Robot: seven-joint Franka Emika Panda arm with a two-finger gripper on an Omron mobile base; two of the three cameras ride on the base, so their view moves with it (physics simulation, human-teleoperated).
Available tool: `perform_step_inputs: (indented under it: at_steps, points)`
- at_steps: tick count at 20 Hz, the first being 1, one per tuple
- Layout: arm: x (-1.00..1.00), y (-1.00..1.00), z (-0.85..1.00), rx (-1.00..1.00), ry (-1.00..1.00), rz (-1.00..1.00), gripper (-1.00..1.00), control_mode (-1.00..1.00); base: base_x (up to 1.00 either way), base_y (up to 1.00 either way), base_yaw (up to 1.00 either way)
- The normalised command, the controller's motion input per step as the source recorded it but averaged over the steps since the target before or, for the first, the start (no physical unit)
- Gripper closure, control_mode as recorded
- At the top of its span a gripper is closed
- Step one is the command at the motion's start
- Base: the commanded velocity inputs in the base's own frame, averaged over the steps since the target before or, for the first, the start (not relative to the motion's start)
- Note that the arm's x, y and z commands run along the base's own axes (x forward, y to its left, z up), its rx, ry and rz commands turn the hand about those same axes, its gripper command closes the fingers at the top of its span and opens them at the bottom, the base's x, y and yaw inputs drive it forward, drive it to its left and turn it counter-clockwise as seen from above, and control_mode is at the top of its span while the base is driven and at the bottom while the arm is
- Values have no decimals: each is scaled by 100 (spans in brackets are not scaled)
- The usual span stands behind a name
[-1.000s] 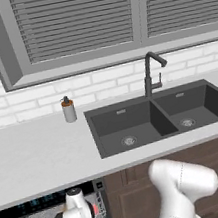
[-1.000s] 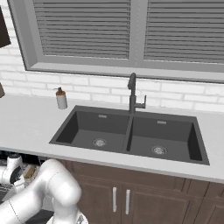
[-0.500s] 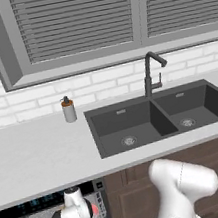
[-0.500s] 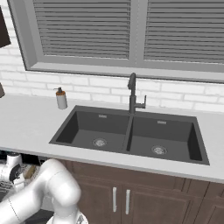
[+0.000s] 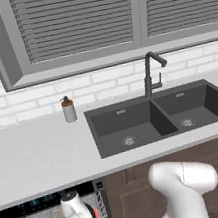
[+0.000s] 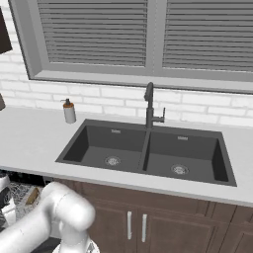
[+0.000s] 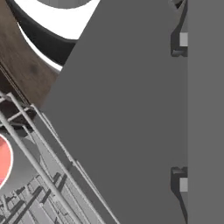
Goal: Pick up the cup and bowl from the counter, place them in the dishwasher, and close the dishwasher door.
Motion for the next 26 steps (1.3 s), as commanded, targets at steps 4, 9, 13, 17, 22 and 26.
perform_step_inputs:
  at_steps: [4, 9, 13, 17, 22, 26]
  points:
    - [-62, 0, 28, -19, -21, 0, -100, -100, 0, 0, 0]
    - [-100, 0, 86, -3, -10, 0, -100, -100, 0, 0, 0]
    - [-100, 0, 100, 0, 0, 0, -100, -100, 0, 0, 0]
    - [-89, 0, 63, -2, -1, 0, -100, -100, 0, 0, 0]
    - [-56, 0, 12, -12, -5, 1, -100, -100, 0, 0, 0]
    - [-5, 0, 4, -17, 3, 23, -100, -100, 0, 0, 0]
